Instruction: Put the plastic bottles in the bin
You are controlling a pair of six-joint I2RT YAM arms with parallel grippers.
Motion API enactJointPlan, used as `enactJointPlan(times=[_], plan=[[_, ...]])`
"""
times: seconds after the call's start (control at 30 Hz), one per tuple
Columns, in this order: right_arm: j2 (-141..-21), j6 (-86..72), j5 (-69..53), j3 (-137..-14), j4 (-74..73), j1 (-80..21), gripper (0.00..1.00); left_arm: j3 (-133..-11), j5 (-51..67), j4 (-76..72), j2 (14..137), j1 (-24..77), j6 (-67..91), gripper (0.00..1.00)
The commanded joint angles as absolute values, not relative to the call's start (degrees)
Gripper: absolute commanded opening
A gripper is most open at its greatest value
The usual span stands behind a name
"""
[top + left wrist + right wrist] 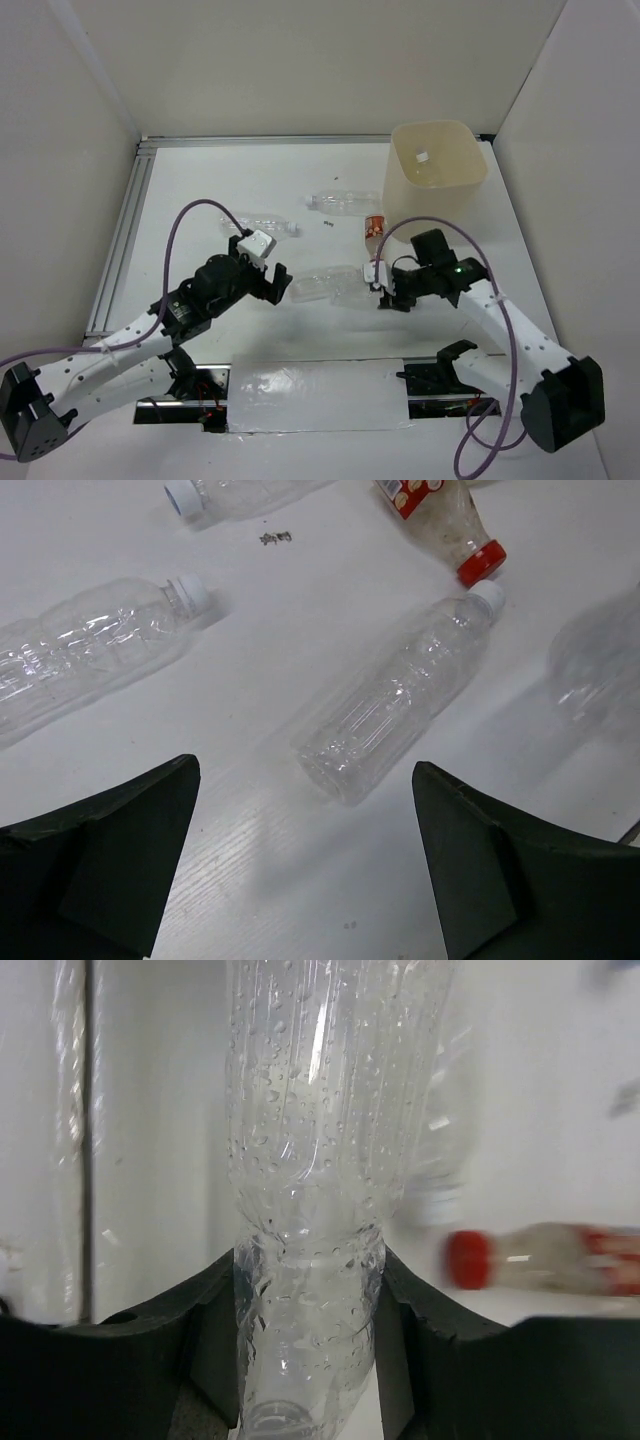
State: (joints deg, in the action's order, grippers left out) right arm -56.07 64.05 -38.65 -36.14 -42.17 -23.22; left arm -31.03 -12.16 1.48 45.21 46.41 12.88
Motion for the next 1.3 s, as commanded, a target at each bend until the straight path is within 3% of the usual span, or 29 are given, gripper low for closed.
enactJointPlan(times=[0.0,0.17,0.27,0.4,0.5,0.7,0.83,1.27], plan=[[-51.2,66.1,-47.0,-48.3,-49.0,-21.7,0.15,-33.7,-11.1,-0.7,47.4,46.8,6.8,1.0],[-51.7,49.0,-47.0,-62.5,-35.8,-20.0,0.15,-35.0,-11.1,-1.2,47.4,46.8,7.0,0.95],[-52.7,33.8,-39.4,-65.1,-23.6,-18.5,0.16,-34.3,-7.2,-6.2,46.8,46.8,6.4,0.95],[-57.0,28.0,-27.8,-67.0,-11.9,-14.8,0.18,-35.5,-2.0,-10.0,54.6,47.5,5.4,1.0],[-61.8,24.3,-26.6,-69.1,-5.7,-9.0,0.21,-36.7,-0.6,-13.7,62.7,48.8,3.7,1.0],[-70.3,18.2,-30.7,-73.6,-5.7,2.4,0.25,-41.0,0.0,-15.6,71.1,51.4,-0.3,1.0],[-71.4,17.7,-33.2,-73.6,-5.2,5.1,0.32,-42.6,-0.8,-15.6,75.6,53.5,-1.8,1.0],[-80.8,8.3,-39.7,-82.3,3.0,10.5,0.32,-41.8,-4.5,-16.6,80.4,55.1,-2.8,1.0]])
